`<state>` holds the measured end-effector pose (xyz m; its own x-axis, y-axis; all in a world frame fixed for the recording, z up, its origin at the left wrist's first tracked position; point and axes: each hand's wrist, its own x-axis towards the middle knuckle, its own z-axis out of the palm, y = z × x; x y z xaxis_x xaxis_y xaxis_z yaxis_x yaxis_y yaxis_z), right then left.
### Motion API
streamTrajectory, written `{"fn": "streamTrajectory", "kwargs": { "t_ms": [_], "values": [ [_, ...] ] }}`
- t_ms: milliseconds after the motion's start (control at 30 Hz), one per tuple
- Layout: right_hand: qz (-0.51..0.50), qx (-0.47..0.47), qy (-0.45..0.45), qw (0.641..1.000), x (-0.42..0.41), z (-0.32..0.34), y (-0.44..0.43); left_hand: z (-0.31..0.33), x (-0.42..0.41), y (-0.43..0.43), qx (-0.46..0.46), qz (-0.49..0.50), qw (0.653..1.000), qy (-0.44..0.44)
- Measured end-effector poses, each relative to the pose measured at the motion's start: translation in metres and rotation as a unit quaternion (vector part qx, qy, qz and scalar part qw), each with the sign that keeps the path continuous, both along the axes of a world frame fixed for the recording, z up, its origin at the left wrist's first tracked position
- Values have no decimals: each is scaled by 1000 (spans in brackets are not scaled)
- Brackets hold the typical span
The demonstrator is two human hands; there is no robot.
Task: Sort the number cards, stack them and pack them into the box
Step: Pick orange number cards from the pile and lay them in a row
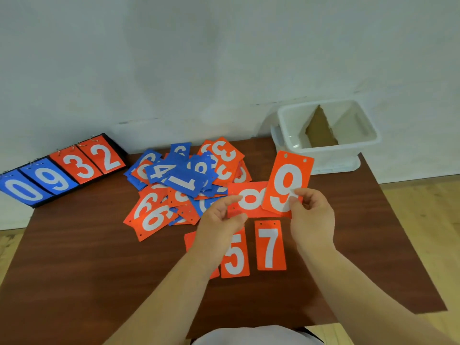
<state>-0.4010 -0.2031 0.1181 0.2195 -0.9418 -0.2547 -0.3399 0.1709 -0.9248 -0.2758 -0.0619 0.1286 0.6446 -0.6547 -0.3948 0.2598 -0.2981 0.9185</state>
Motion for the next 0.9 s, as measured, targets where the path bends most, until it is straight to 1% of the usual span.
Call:
{"fn": "streamTrajectory", "kwargs": {
  "t_ms": [133, 167, 200, 267, 300, 367, 500, 600, 700, 733, 800, 833, 900],
  "values": [
    [32, 11, 20, 999, -27, -12, -15, -9, -33, -35, 38, 86, 995, -19],
    [38, 11, 28, 999, -36, -15, -21, -10, -35, -42, 47, 94, 994, -32],
    [43, 7, 39, 998, -45, -17, -28, -10, -34, -48, 62, 82, 993, -59],
    [63, -4, 71, 995, -68, -23, -44, -12, -29, -56, 100, 0, 986, -134],
    [73, -8, 88, 993, -80, -28, -52, -15, -27, -61, 125, -56, 975, -173],
    [90, -7, 124, 988, -106, -42, -68, -26, -24, -73, 169, -167, 941, -239],
    [127, 13, 205, 970, -150, -78, -87, -60, -32, -108, 220, -355, 863, -284],
    [150, 5, 240, 959, -167, -104, -96, -94, -43, -135, 222, -434, 817, -308],
    [175, -16, 279, 944, -172, -126, -101, -131, -55, -149, 233, -451, 799, -323],
    [185, -23, 299, 936, -173, -133, -102, -139, -59, -150, 239, -448, 790, -343],
    [199, -41, 352, 914, -174, -144, -103, -152, -66, -148, 254, -433, 760, -414],
    [201, -60, 381, 900, -174, -148, -103, -154, -71, -146, 258, -418, 750, -444],
    [216, -111, 422, 873, -177, -152, -100, -151, -81, -138, 257, -383, 752, -471]
  ]
}}
